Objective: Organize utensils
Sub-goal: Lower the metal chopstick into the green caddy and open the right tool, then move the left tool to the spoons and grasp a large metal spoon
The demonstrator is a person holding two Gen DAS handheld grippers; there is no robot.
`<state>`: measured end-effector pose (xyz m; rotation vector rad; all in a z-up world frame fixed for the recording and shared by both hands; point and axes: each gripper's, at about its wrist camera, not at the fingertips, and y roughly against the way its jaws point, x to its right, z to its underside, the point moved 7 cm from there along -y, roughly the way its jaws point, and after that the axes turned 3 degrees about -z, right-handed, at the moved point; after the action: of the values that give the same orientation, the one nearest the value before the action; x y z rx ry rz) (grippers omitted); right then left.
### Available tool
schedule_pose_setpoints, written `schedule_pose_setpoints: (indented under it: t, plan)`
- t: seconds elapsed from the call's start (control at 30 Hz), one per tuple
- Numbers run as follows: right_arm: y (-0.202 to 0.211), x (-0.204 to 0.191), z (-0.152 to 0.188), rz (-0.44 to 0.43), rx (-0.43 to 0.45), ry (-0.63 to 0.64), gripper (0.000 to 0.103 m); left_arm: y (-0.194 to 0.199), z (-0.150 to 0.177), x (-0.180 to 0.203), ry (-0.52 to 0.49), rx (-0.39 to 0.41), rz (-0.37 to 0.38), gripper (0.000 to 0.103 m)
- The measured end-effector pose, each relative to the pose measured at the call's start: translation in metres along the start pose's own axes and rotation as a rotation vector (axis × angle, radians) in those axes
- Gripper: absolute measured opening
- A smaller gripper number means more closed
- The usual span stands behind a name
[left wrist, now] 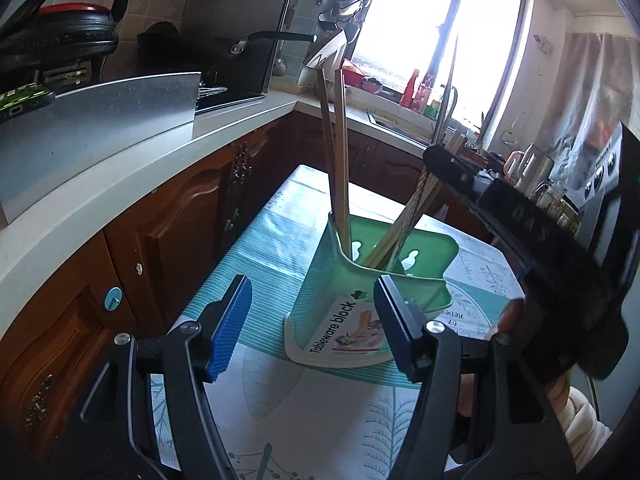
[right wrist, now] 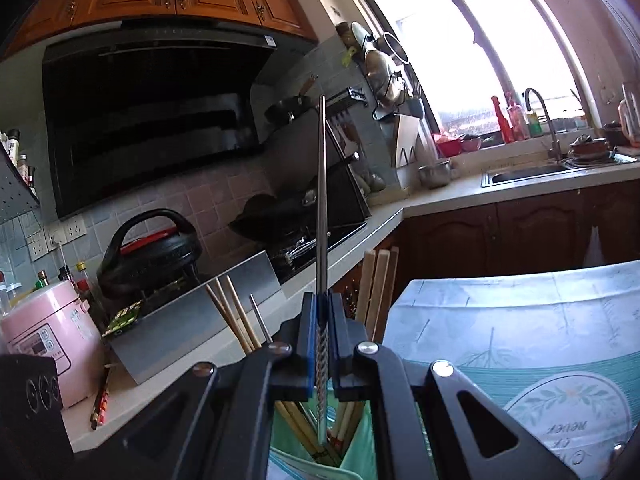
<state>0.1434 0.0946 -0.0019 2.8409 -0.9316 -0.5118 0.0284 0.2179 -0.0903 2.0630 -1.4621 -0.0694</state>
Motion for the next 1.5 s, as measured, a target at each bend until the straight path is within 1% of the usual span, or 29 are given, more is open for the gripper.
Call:
schedule_pose_setpoints:
  t: [0.17, 0.3, 0.43, 0.6, 0.77, 0.93, 1.0, 1.1, 1.2, 1.27, 1.4, 1.43, 1.5]
  plan:
    - [0.001, -0.009, 0.014, -0.012, -0.014, 0.071, 0.005, -0.001, 0.002, 0.001, -0.004, -0.003, 0.005, 0.061]
    - [-0.002, -0.012, 0.032, -0.018, -0.085, 0.089, 0.006, 0.002, 0.003, 0.002, -0.01, 0.003, 0.006, 0.061]
    - [0.004, -0.008, 0.043, -0.013, -0.146, 0.066, 0.007, 0.004, 0.006, 0.006, -0.016, 0.002, 0.016, 0.061]
    - [0.02, -0.004, 0.045, 0.015, -0.159, 0.057, 0.008, 0.009, 0.01, 0.015, -0.032, -0.001, 0.031, 0.061]
    - [0.04, 0.0, 0.047, 0.039, -0.178, 0.014, 0.008, 0.009, 0.019, 0.029, -0.062, -0.027, 0.06, 0.061]
    - [0.06, 0.007, 0.06, 0.104, -0.23, -0.011, 0.008, 0.007, 0.034, 0.048, -0.11, -0.06, 0.1, 0.061]
    - [0.071, 0.014, 0.07, 0.143, -0.264, -0.038, 0.008, 0.006, 0.042, 0.059, -0.135, -0.084, 0.119, 0.061]
    - [0.086, 0.024, 0.086, 0.183, -0.322, -0.074, 0.008, 0.003, 0.056, 0.074, -0.173, -0.11, 0.138, 0.061]
    - [0.101, 0.034, 0.101, 0.216, -0.361, -0.089, 0.008, 0.0, 0.071, 0.091, -0.204, -0.145, 0.159, 0.061]
    - [0.113, 0.044, 0.109, 0.249, -0.368, -0.101, 0.008, -0.004, 0.08, 0.103, -0.229, -0.169, 0.168, 0.061]
    - [0.138, 0.068, 0.115, 0.309, -0.369, -0.173, 0.009, -0.008, 0.096, 0.129, -0.278, -0.209, 0.189, 0.061]
    - [0.146, 0.077, 0.114, 0.328, -0.359, -0.192, 0.009, -0.008, 0.1, 0.138, -0.295, -0.215, 0.196, 0.061]
    - [0.161, 0.091, 0.111, 0.352, -0.341, -0.224, 0.015, -0.008, 0.106, 0.153, -0.329, -0.222, 0.205, 0.061]
